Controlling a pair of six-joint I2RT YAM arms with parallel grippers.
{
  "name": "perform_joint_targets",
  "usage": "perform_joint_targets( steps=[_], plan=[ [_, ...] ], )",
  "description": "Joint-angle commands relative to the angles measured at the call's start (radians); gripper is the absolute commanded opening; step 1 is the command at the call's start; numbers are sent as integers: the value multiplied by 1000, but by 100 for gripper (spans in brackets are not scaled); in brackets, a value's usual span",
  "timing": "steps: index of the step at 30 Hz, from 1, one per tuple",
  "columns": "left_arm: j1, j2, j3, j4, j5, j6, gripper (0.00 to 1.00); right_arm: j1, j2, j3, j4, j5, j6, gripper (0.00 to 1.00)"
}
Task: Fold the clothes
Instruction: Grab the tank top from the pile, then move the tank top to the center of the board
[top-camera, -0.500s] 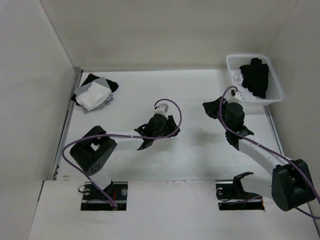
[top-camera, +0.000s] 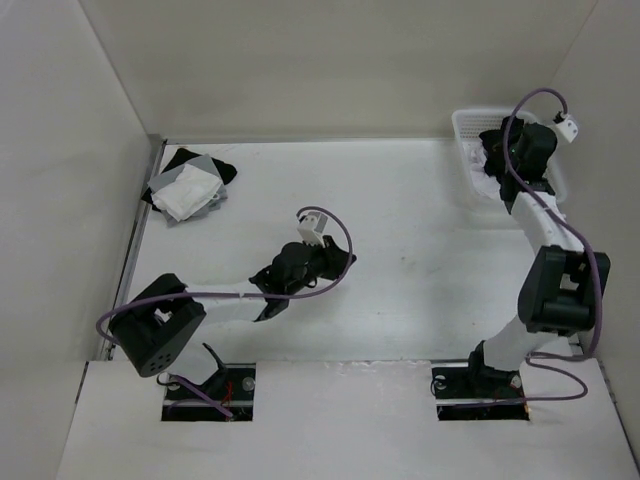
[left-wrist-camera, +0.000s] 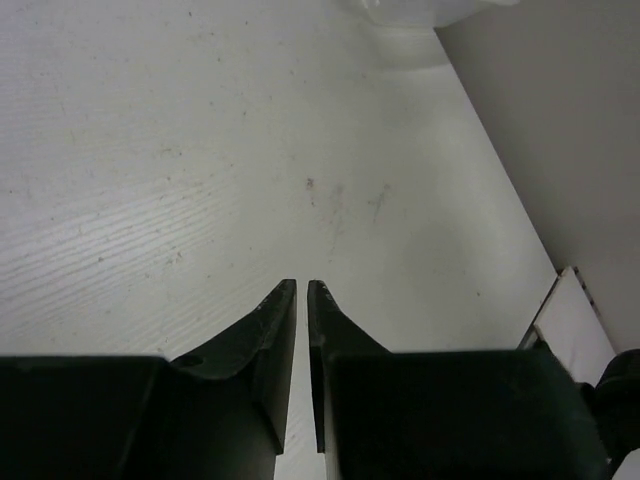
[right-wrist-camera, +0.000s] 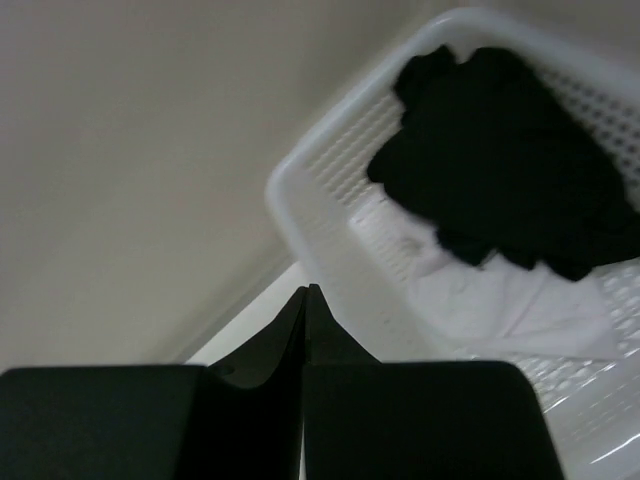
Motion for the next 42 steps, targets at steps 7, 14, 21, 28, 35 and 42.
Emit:
perform_joint_targets(
  steps=[7,14,21,28,35,42],
  plan=[
    [49,46,-10,103,14,2,29,-175,434,401,-183,-11,-75,38],
    [56,70,-7,120,29,-11,34,-211,656,647,-237,-112,-33,52],
    [81,86,-7,130,60,-38,34,-208,774,757,-252,-112,-1,39],
    [89,104,-6,137,64,-48,34,-218,738,710,-169,-144,22,0],
    [93,112,-6,147,78,-61,34,-211,395,399,97,-180,54,0],
    [122,84,-33,172,75,-83,34,-94,-185,4,296,-226,166,0]
  ],
)
